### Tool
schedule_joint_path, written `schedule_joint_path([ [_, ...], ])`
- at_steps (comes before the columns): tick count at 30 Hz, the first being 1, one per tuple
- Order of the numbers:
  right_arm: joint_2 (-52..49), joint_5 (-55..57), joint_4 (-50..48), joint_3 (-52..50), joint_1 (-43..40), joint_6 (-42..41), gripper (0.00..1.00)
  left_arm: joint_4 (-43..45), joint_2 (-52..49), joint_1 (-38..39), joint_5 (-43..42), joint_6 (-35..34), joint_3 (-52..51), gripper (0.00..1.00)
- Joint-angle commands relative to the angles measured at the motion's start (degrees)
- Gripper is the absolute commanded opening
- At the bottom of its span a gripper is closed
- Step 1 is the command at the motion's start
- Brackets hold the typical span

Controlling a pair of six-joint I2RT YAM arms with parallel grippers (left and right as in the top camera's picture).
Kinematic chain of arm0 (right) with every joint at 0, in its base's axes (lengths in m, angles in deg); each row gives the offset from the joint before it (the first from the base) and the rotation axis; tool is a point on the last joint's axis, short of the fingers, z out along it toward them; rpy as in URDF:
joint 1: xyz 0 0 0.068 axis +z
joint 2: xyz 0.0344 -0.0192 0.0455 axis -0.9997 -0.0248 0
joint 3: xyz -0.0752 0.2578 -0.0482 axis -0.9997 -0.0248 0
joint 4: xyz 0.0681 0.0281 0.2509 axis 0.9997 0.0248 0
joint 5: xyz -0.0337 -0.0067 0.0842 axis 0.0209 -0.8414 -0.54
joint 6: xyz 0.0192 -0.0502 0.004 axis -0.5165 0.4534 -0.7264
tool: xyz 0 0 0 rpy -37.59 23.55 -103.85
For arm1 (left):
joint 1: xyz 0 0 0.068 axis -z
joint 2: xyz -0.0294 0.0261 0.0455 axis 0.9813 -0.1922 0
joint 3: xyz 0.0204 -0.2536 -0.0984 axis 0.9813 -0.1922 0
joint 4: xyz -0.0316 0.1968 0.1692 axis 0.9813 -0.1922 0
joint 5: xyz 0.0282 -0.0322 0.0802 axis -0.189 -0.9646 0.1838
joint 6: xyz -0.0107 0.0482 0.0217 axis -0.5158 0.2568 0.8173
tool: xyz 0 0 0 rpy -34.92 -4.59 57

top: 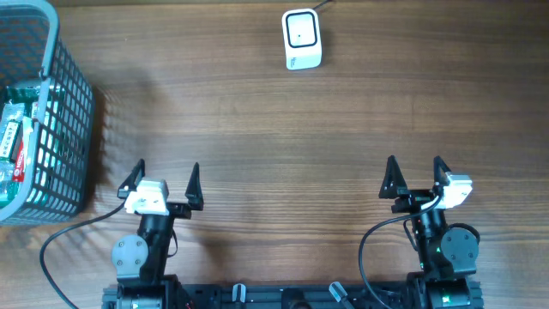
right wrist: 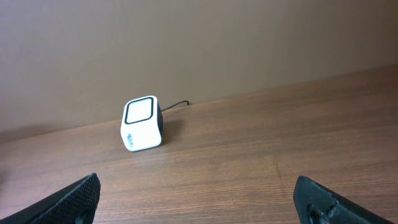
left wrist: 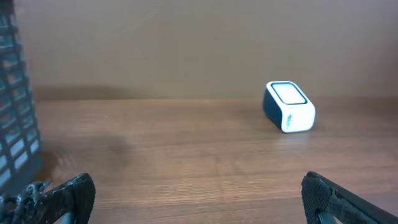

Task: Scan the item barcode
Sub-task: 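Move the left gripper toward the grey basket, then reach the left gripper into the basket and grasp the green wipe pack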

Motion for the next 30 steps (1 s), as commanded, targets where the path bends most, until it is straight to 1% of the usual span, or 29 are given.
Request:
schedule_joint_path([
  [1, -0.4, 1.0, -0.4, 0.0, -0.1, -0.2, 1.00, 7.5, 0.3, -0.4, 0.3, 3.8, 0.0, 1.00],
  [3, -0.4, 1.0, -0.4, 0.0, -0.1, -0.2, 1.00, 11.9, 0.3, -0.4, 0.4, 3.8, 0.4, 1.00],
  [4, -0.4, 1.0, -0.4, 0.0, -0.1, -0.2, 1.00, 12.4, 0.3, -0.4, 0.3, 3.3, 1.8, 1.00],
  [5, -0.4, 1.0, -0.4, 0.0, -0.1, -0.2, 1.00, 11.1, 0.0, -0.4, -0.3, 2.8, 4.5, 1.00],
  [7, -0.4, 1.0, -0.4, 0.0, -0.1, -0.2, 1.00, 5.3, -1.9, -0.4, -1.2, 1.2, 12.7, 1.00],
  [11, -0.4, 1.0, -0.4, 0.0, -0.1, -0.2, 1.00, -11.6, -10.8, -0.4, -0.6, -0.1, 32.3, 1.00],
  [12, -0.4, 1.0, -0.4, 0.0, -0.1, -0.2, 1.00, -19.9, -16.6, -0.4, -0.6, -0.1, 41.4, 1.00],
  [14, -0.4, 1.0, -0.4, 0.0, -0.1, -0.2, 1.00, -30.8, -25.3, -0.4, -0.6, -0.1, 54.1, 1.00],
  [15, -0.4, 1.0, -0.4, 0.0, -0.1, -0.2, 1.00, -37.8, -31.6, -0.4, -0.6, 0.0, 62.4, 1.00],
  [16, -0.4, 1.0, -0.4, 0.0, -0.1, -0.2, 1.00, -41.8, -35.0, -0.4, -0.6, 0.0, 67.1, 1.00],
  [17, -0.4, 1.0, -0.4, 0.0, -0.1, -0.2, 1.00, -50.1, -42.2, -0.4, -0.7, 0.4, 77.0, 1.00],
  [18, -0.4, 1.0, -0.4, 0.0, -0.1, -0.2, 1.00, -56.3, -48.0, -0.4, -0.7, 0.3, 85.0, 1.00],
  [19, -0.4, 1.0, -0.4, 0.0, -0.1, -0.2, 1.00, -59.8, -52.2, -0.4, -0.7, 0.3, 90.8, 1.00],
  [20, -0.4, 1.0, -0.4, 0.0, -0.1, -0.2, 1.00, -61.5, -55.9, -0.4, -0.7, 0.3, 95.7, 1.00],
  [22, -0.4, 1.0, -0.4, 0.0, -0.1, -0.2, 1.00, -62.1, -63.6, -0.4, -0.7, 0.3, 105.0, 1.00],
  [24, -0.4, 1.0, -0.4, 0.0, -0.1, -0.2, 1.00, -61.2, -68.5, -0.4, -0.6, 1.0, 109.4, 1.00],
  [26, -0.4, 1.0, -0.4, 0.0, -0.1, -0.2, 1.00, -59.3, -70.4, -0.4, 0.1, 6.4, 109.9, 1.00],
  [27, -0.4, 1.0, -0.4, 0.0, -0.1, -0.2, 1.00, -58.6, -71.1, -0.5, 2.6, 7.5, 109.9, 1.00],
  [28, -0.4, 1.0, -0.4, 0.0, -0.1, -0.2, 1.00, -58.4, -72.5, -1.4, 6.8, 7.4, 109.9, 1.00],
  [30, -0.4, 1.0, -0.4, 0.0, -0.1, -0.2, 1.00, -58.9, -74.3, -4.0, 12.3, 6.3, 109.9, 1.00],
])
